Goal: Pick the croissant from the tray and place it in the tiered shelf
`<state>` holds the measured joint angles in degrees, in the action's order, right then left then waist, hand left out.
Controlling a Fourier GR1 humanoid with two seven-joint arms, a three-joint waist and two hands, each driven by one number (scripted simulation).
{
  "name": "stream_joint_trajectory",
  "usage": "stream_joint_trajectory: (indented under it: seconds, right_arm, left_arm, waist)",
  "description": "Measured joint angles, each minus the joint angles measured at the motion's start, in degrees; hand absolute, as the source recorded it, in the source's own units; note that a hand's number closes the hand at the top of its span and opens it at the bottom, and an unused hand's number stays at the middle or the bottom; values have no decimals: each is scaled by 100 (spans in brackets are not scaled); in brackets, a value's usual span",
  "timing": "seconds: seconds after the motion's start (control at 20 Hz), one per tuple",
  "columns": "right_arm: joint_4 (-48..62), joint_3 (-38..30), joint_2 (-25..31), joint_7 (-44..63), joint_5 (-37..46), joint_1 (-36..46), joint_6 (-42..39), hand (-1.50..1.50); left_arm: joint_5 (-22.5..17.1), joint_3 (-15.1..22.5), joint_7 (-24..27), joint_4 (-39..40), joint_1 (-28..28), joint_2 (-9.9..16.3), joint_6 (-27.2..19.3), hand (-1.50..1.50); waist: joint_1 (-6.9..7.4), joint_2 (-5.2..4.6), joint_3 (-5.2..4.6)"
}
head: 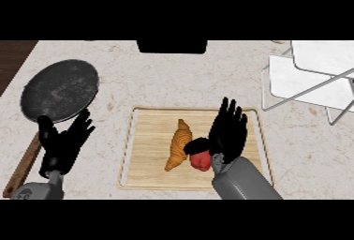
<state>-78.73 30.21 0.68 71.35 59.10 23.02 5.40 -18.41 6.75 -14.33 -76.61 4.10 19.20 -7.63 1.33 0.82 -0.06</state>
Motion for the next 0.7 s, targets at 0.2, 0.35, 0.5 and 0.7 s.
stream_joint_trajectory:
  seconds: [0.2, 0.35, 0.5, 0.7]
  right_arm:
    - [123, 79, 13, -2, -88, 63, 138, 150]
    - [301, 180, 32, -67, -574, 157, 29, 150]
    - [494, 374, 71, -103, -953, 365, 11, 150]
    - [658, 709, 98, -131, -1255, 595, 212, 150]
  left_arm:
    - [-3, -15, -36, 5, 23, 8, 48, 0]
    - [30, 1, 15, 70, 70, -26, 75, 0]
    - [59, -2, 31, 99, 86, -51, 76, 0]
    - [67, -52, 5, 154, 141, -39, 115, 0]
  waist:
    - [11, 9, -5]
    - [49, 6, -9]
    - [63, 17, -9]
    - [51, 28, -7]
